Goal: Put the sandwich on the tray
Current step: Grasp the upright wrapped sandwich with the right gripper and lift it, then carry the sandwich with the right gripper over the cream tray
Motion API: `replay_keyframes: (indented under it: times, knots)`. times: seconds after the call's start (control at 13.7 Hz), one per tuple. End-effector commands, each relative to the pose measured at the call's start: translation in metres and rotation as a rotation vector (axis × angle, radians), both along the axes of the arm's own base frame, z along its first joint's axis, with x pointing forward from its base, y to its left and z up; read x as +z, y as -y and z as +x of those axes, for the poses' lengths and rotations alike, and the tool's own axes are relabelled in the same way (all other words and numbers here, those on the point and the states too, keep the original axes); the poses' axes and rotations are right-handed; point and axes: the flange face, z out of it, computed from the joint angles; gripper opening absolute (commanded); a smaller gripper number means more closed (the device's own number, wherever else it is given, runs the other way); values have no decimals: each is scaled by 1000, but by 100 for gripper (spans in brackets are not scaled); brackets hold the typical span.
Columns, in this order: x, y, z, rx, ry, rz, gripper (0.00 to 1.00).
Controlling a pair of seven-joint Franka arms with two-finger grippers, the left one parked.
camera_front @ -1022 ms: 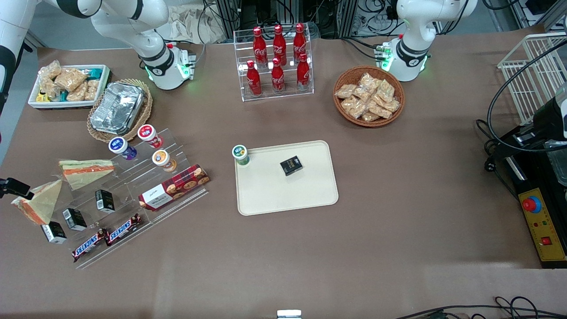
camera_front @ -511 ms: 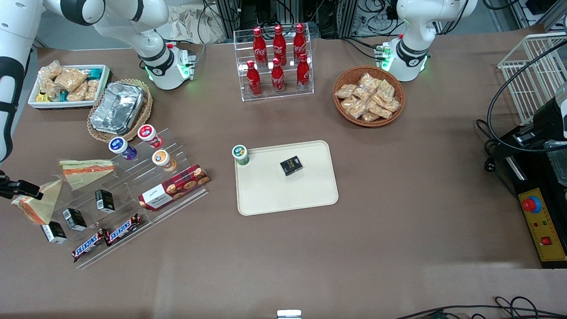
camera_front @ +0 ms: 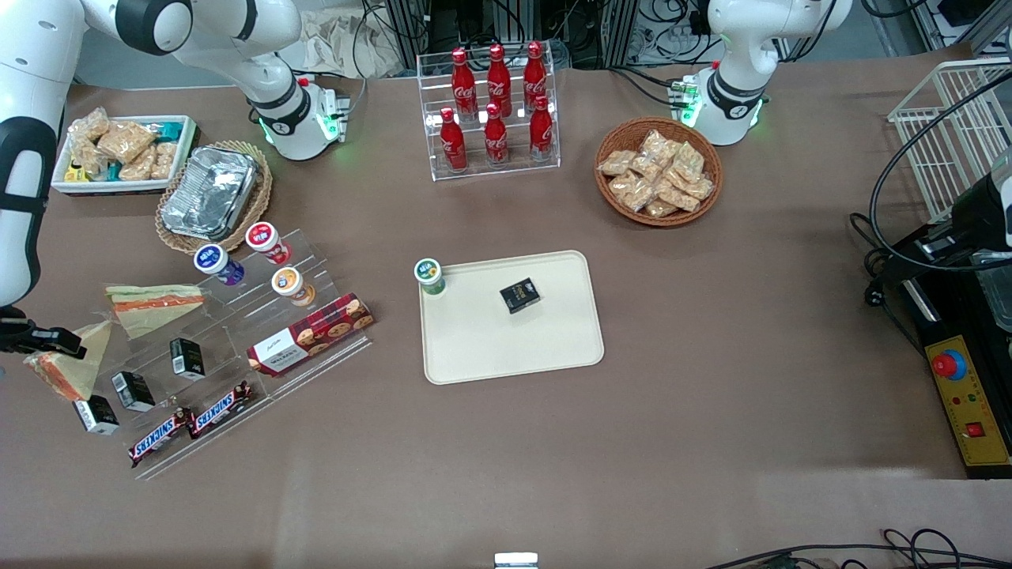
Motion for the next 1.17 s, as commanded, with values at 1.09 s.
replay_keyframes:
  times: [1.09]
  knots:
    - [166,-231,40,483,176,2,16]
